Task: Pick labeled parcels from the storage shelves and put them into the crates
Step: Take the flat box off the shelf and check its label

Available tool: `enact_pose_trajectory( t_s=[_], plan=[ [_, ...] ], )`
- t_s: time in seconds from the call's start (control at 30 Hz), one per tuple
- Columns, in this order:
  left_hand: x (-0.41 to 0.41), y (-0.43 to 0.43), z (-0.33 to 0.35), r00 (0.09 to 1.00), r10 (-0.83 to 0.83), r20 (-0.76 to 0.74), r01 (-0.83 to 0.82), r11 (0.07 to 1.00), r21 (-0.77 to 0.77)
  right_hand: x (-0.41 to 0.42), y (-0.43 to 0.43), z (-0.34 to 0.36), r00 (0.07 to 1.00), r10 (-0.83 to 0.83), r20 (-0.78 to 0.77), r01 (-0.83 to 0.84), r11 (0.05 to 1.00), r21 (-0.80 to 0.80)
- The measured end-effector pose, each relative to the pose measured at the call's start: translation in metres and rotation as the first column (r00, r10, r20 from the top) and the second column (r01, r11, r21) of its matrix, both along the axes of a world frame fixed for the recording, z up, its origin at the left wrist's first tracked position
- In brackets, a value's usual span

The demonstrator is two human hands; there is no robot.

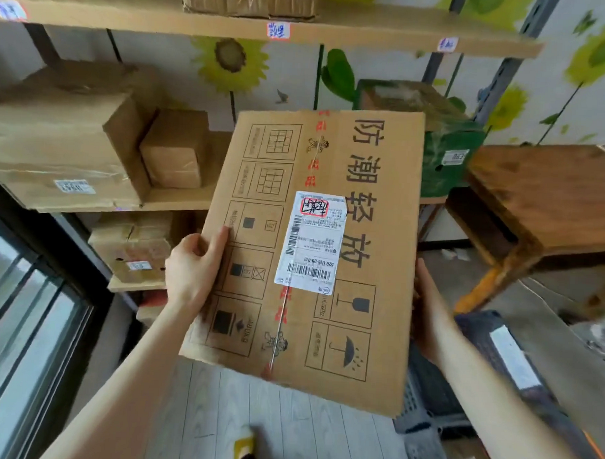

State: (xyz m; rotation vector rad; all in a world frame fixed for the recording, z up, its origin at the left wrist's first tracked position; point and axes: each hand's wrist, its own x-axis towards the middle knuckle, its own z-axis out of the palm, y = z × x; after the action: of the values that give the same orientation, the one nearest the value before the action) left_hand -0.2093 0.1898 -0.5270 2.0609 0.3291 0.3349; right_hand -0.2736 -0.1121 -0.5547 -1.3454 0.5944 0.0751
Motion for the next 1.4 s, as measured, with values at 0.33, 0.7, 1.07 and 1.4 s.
enact_pose_trajectory(
  t_s=[0.33, 0.7, 1.07, 1.4],
  plan=[
    [-0.022, -0.155, -0.017, 0.924, -0.361, -0.126, 0.381, 0.896, 0.230, -0.121, -0.093, -0.060, 0.876, -0.389, -0.283, 0.442, 0.883, 0.155],
    [0.062, -0.402, -0.104, 0.608, -0.703, -0.368, 0.793, 0.557, 0.245, -0.122, -0.211, -0.148, 0.673, -0.666, -0.320, 0.735, 0.554, 0.391],
    [0.159, -0.604, -0.301, 0.327, -0.690, -0.645, 0.944, 0.267, 0.193, -0.049, -0.344, -0.308, 0.411, -0.769, -0.489, 0.902, 0.421, 0.094],
    [0.180, -0.673, -0.482, 0.375, -0.588, -0.717, 0.916, 0.353, 0.190, -0.015, -0.406, -0.476, 0.314, -0.755, -0.576, 0.856, 0.487, -0.172]
  ],
)
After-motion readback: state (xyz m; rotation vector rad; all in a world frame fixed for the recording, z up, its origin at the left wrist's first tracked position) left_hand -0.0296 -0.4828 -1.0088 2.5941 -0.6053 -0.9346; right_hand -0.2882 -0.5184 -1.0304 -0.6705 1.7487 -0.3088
